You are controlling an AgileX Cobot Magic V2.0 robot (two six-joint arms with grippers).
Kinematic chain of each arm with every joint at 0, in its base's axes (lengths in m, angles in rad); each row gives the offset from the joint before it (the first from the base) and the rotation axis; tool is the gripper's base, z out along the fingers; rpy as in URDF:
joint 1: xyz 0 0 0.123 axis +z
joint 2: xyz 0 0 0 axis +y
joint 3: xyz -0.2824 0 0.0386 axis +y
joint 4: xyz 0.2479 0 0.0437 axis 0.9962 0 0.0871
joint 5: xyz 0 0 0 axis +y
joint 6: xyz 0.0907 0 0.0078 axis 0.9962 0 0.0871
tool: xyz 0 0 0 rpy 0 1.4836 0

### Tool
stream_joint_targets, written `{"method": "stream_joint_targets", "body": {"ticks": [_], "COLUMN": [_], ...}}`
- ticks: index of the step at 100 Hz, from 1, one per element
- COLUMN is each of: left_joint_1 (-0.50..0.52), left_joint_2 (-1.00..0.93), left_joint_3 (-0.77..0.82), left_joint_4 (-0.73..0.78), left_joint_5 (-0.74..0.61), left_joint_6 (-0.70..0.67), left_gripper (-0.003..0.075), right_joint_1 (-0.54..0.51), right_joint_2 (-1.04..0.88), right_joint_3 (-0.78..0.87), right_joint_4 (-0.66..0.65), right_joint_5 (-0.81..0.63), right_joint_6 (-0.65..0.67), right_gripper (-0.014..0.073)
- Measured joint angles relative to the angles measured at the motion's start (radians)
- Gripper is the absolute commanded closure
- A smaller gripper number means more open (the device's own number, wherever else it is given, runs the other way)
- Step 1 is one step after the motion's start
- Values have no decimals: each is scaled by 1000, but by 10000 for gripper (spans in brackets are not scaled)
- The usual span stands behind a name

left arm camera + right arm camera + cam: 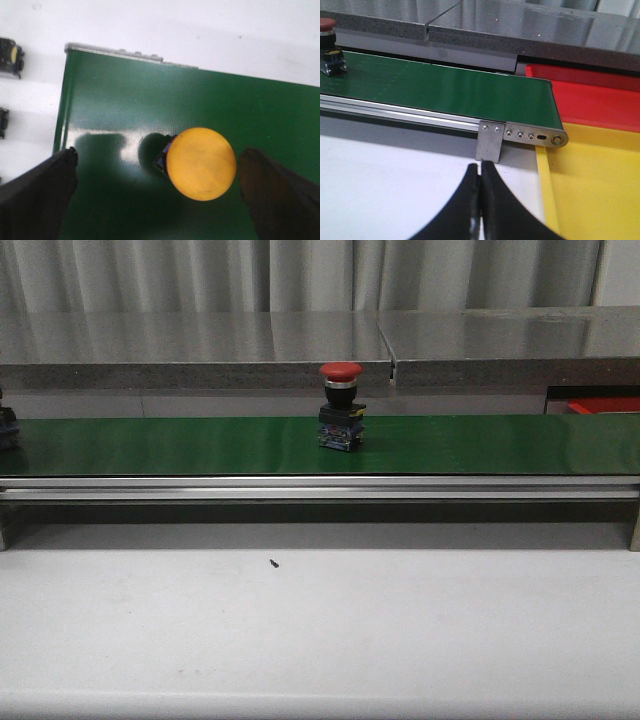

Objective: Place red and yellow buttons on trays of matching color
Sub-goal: 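Grasp the yellow button and set it on the conveyor, left gripper, then lower the right gripper onto the red button at the conveyor end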

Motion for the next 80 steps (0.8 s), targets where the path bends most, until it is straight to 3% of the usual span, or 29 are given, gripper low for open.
{"method": "stream_joint_targets", "body": {"ticks": [44,80], "left_joint_1": [-205,-319], "left_joint_2": [-304,-655], "left_joint_3": [53,479], "left_joint_4": [-13,-17], "left_joint_5": [-153,-456], "left_joint_6": [55,58], "left_gripper": [90,92], "right_joint_1": [0,0], "right_joint_2": [0,0], "right_joint_3": [0,0], "right_joint_4": [0,0], "right_joint_5": [0,-14], "right_joint_6": [0,0], "right_gripper": [662,662]}}
